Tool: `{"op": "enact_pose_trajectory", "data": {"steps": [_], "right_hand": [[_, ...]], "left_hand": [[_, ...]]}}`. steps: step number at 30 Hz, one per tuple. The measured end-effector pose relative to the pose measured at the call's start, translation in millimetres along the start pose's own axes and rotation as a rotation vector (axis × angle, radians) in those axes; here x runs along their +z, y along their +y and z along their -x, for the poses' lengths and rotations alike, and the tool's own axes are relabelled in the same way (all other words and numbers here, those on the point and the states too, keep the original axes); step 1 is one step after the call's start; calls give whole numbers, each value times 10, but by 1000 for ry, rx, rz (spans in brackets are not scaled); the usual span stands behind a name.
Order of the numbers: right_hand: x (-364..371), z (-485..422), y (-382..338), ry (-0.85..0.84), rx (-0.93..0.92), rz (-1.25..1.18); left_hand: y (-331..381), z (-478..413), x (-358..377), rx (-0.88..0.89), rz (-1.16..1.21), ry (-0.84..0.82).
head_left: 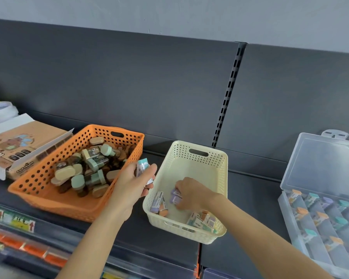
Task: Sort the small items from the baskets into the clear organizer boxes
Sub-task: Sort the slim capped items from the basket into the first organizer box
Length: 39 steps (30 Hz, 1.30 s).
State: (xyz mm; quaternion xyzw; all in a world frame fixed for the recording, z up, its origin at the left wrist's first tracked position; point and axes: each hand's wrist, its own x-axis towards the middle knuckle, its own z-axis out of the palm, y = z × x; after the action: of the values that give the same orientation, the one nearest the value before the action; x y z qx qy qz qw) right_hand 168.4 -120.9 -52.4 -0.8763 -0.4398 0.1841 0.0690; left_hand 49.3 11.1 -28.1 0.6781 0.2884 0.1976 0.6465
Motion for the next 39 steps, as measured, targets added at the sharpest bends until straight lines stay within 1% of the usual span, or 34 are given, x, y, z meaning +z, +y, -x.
{"op": "enact_pose_trajectory", "data": {"steps": [5,7,9,13,14,16,22,27,30,34,37,39], "right_hand": [[14,-23,-13,98,101,-140],[-33,-24,-7,129,123,-280],[-117,16,4,145,178,-554],[-271,167,42,209,260,-1258],[-303,205,44,227,268,-1383],[-349,282,55,284,286,-1521],[-370,620,149,542,341,-1673],[-320,941,293,724,404,-1829],[-283,1196,391,813,432,-1869],[-257,1595,626,970,439,-1927],[-281,1890,847,1072,480,-1924],[-299,2075,1009,1099,496,-1911]], "left_hand": [[10,3,18,5,-6,-22],[20,0,19,6,-20,-28],[42,-4,38,6,-20,-35],[114,-9,156,-33,56,-86],[136,-11,199,-52,86,-117],[171,-15,289,-90,139,-188],[234,-21,579,-175,266,-331],[206,-14,883,-278,323,-405],[190,68,1090,-276,308,-470],[224,247,1412,-217,273,-573],[279,397,1693,-211,282,-586],[316,519,1895,-220,282,-580]]}}
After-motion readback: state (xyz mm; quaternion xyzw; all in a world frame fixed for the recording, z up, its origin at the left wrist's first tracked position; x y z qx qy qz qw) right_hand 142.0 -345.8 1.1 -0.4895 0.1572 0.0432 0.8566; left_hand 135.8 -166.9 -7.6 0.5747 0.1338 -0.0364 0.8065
